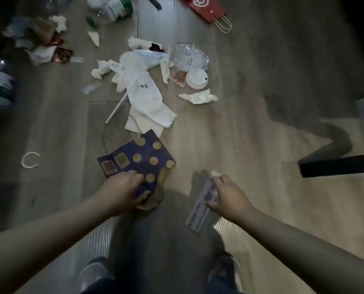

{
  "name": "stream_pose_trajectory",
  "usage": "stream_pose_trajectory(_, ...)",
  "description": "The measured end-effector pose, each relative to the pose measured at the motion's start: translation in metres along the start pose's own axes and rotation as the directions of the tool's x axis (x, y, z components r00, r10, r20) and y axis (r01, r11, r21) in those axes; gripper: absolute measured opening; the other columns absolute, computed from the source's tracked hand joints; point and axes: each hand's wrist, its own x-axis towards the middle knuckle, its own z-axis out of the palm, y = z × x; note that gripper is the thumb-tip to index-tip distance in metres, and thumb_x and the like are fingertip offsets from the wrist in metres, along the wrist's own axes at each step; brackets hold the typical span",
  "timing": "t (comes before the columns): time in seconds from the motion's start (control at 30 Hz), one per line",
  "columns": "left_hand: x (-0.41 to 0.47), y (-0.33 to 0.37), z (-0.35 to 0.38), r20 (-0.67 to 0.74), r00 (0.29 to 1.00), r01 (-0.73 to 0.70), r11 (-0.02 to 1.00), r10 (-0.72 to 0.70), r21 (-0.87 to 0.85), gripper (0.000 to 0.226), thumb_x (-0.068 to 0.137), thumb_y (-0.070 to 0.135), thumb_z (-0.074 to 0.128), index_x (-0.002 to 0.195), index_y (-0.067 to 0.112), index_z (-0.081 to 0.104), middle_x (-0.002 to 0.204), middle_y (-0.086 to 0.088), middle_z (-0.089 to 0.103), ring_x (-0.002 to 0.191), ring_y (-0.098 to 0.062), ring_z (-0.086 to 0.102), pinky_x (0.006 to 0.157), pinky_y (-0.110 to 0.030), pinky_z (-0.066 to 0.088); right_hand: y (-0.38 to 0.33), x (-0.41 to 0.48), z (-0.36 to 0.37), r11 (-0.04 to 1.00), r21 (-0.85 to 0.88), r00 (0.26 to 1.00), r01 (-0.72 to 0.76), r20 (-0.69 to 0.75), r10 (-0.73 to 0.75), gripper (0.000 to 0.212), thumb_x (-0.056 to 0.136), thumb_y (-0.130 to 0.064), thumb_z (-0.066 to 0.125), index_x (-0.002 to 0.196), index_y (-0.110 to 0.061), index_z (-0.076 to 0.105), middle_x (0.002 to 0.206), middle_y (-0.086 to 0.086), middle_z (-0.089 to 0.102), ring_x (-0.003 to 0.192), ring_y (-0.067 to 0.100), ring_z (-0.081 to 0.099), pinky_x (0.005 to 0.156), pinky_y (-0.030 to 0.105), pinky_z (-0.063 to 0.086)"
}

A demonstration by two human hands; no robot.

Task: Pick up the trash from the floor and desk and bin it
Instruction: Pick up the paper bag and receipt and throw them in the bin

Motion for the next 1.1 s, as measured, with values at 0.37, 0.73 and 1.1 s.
stream_pose_trajectory(0.37,0.055,-0.03,0.023,-0.016,0.981,-0.182,0.955,0.191,0.233,0.045,0.083,0.053,0.055,0.12,0.029,0.047,0.114,0.006,0.054,0.102,-0.014,0.054,0.084,-0.034,0.05,0.03,0.043,0.009,0.804,-0.467,0.923,0.368,0.078,-0.377,0.061,0.085,-0.043,0.064,0.139,-0.026,0.04,0.14,-0.001,0.039,0.123,0.017,0.043,0.101,0.03,0.039)
stream_pose_trajectory(0.73,0.053,-0.034,0.022,0.002,0.999,-0.053,0.974,0.054,0.221,0.034,0.085,0.045,0.057,0.112,0.025,0.053,0.112,0.004,0.055,0.097,-0.013,0.055,0.084,-0.031,0.049,0.024,0.051,0.03,0.722,-0.505,0.872,0.473,0.155,-0.464,0.054,0.088,-0.033,0.061,0.138,-0.023,0.042,0.138,0.003,0.041,0.123,0.022,0.041,0.104,0.035,0.037)
stream_pose_trajectory(1.1,0.07,-0.062,0.031,-0.047,0.998,0.052,0.988,-0.046,0.145,0.051,0.079,0.053,0.063,0.121,0.027,0.05,0.122,0.002,0.05,0.108,-0.015,0.052,0.092,-0.032,0.047,0.032,0.083,0.034,0.668,-0.525,0.832,0.527,0.156,-0.533,0.064,0.08,-0.036,0.071,0.135,-0.019,0.045,0.132,0.006,0.049,0.128,0.026,0.043,0.116,0.044,0.022)
